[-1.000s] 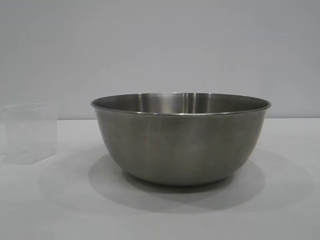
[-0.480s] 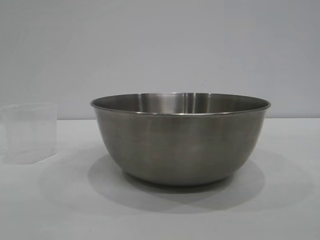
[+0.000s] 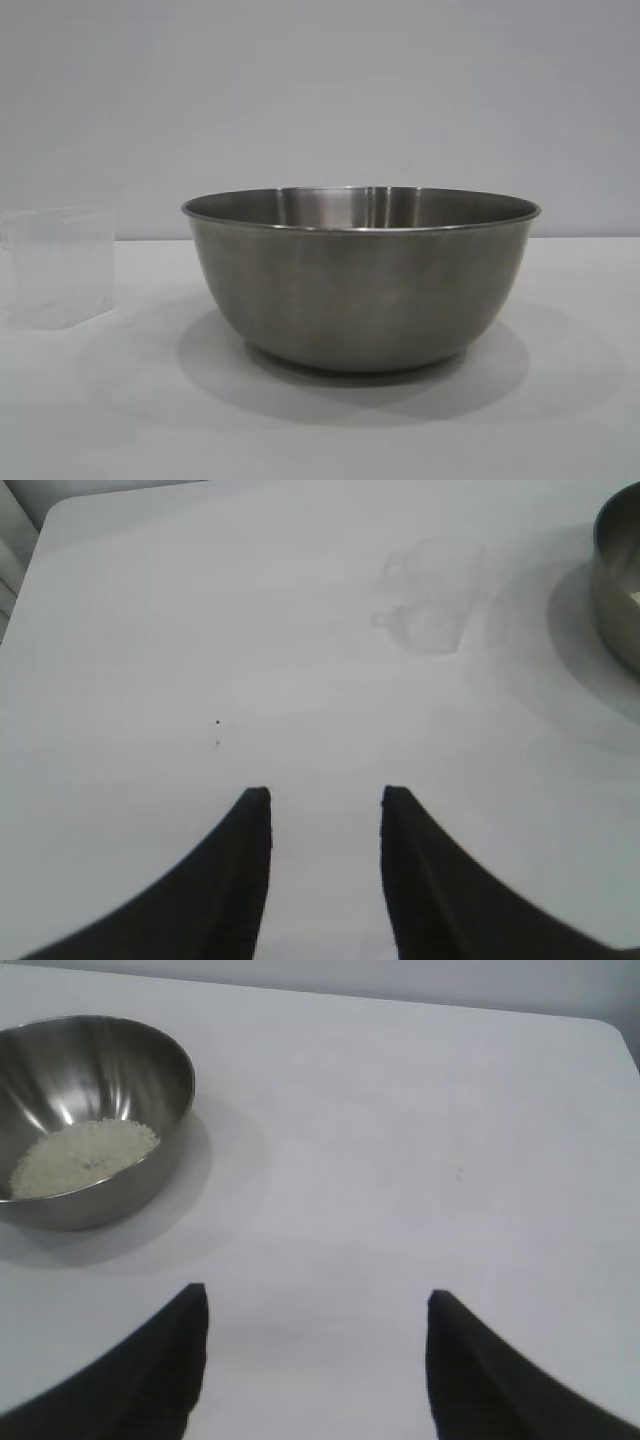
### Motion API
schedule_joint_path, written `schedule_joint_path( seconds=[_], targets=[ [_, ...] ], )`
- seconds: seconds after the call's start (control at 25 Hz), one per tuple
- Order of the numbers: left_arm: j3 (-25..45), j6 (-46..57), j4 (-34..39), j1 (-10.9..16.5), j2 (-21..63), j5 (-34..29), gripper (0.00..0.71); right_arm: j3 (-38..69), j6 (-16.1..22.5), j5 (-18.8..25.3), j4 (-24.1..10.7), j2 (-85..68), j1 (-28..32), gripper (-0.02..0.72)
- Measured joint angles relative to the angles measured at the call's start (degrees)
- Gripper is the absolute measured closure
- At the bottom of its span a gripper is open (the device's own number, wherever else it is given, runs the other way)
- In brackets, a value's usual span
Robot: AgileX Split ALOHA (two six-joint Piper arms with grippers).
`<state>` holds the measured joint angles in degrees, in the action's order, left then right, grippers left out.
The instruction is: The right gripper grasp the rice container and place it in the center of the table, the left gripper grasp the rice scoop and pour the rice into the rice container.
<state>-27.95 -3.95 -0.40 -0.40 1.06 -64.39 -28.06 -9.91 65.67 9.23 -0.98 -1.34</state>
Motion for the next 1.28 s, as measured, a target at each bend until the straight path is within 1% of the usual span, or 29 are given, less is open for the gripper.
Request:
schedule_joint_path(
  seconds=[0.16, 0.36, 1.28],
  targets=[
    [0.00, 0.00, 0.00, 0.00, 0.00, 0.00, 0.487, 0.00, 0.11, 0.00, -0.01, 0.00, 1.07, 0.302],
    [0.10, 0.00, 0.00, 1.22, 0.00, 0.04, 0.487, 0.00, 0.11, 0.00, 0.03, 0.00, 1.74, 0.302],
    [0.09, -0.04, 0.00, 1.35, 0.00, 0.04, 0.487, 0.00, 0.11, 0.00, 0.03, 0.00, 2.43, 0.302]
  ],
)
